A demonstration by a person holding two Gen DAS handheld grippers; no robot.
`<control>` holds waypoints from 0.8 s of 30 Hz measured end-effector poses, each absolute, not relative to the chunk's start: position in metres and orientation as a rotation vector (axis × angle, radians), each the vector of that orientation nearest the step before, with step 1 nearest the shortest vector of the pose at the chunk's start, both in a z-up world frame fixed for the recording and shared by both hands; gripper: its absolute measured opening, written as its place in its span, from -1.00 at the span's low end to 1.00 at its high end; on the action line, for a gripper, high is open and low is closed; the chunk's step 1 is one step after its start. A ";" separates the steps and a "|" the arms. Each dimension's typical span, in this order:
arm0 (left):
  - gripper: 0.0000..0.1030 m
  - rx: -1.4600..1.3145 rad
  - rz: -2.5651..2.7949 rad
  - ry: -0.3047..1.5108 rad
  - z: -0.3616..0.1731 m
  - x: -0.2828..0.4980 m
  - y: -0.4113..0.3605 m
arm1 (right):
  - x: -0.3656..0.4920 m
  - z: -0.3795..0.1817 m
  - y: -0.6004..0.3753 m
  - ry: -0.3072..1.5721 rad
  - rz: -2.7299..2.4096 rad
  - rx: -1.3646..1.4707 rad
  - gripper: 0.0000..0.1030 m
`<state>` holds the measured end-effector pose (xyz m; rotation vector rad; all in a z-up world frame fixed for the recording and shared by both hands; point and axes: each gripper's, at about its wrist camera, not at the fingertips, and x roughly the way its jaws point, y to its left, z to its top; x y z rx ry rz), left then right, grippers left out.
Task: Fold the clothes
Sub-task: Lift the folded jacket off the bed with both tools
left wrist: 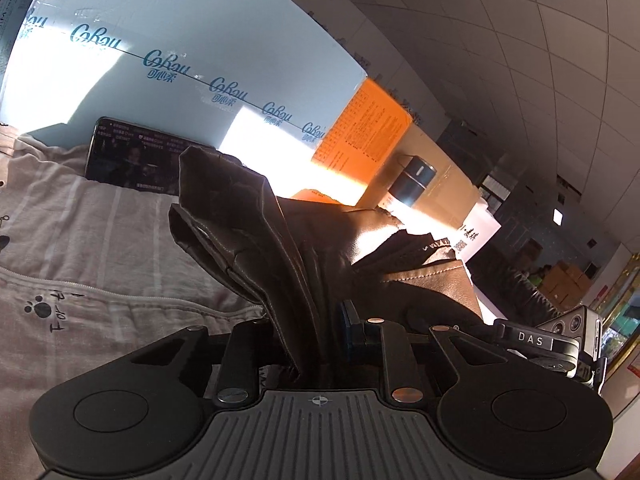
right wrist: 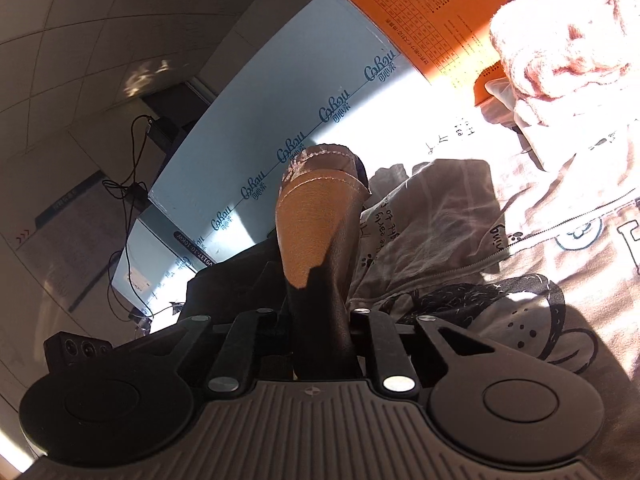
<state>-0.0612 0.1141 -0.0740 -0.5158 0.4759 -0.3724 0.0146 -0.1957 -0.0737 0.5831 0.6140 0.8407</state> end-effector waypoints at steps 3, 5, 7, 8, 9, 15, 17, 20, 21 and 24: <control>-0.60 -0.503 -0.388 0.453 -0.066 -0.059 0.098 | 0.010 -0.062 -0.209 0.579 0.826 0.546 -0.73; -0.60 -0.501 -0.403 0.443 -0.062 -0.056 0.089 | 0.009 -0.056 -0.218 0.566 0.811 0.539 -0.73; -0.60 -0.497 -0.419 0.436 -0.058 -0.051 0.081 | 0.008 -0.050 -0.226 0.549 0.788 0.527 -0.73; -0.60 -0.494 -0.428 0.432 -0.056 -0.048 0.077 | 0.007 -0.046 -0.230 0.534 0.773 0.514 -0.73; -0.60 -0.491 -0.437 0.429 -0.055 -0.045 0.073 | 0.006 -0.044 -0.233 0.521 0.760 0.501 -0.73; -0.61 -0.471 -0.462 0.414 -0.041 -0.015 0.045 | 0.012 -0.027 -0.251 0.436 0.679 0.426 -0.73; -0.62 -0.454 -0.467 0.398 -0.032 -0.004 0.034 | 0.015 -0.021 -0.255 0.394 0.656 0.386 -0.73; -0.62 -0.430 -0.478 0.369 -0.021 0.013 0.017 | 0.027 -0.008 -0.264 0.349 0.613 0.341 -0.73; -0.62 -0.429 -0.481 0.362 -0.017 0.019 0.011 | 0.031 -0.003 -0.267 0.333 0.600 0.324 -0.73; -0.62 -0.439 -0.487 0.352 -0.007 0.039 -0.008 | 0.044 0.012 -0.275 0.287 0.551 0.264 -0.74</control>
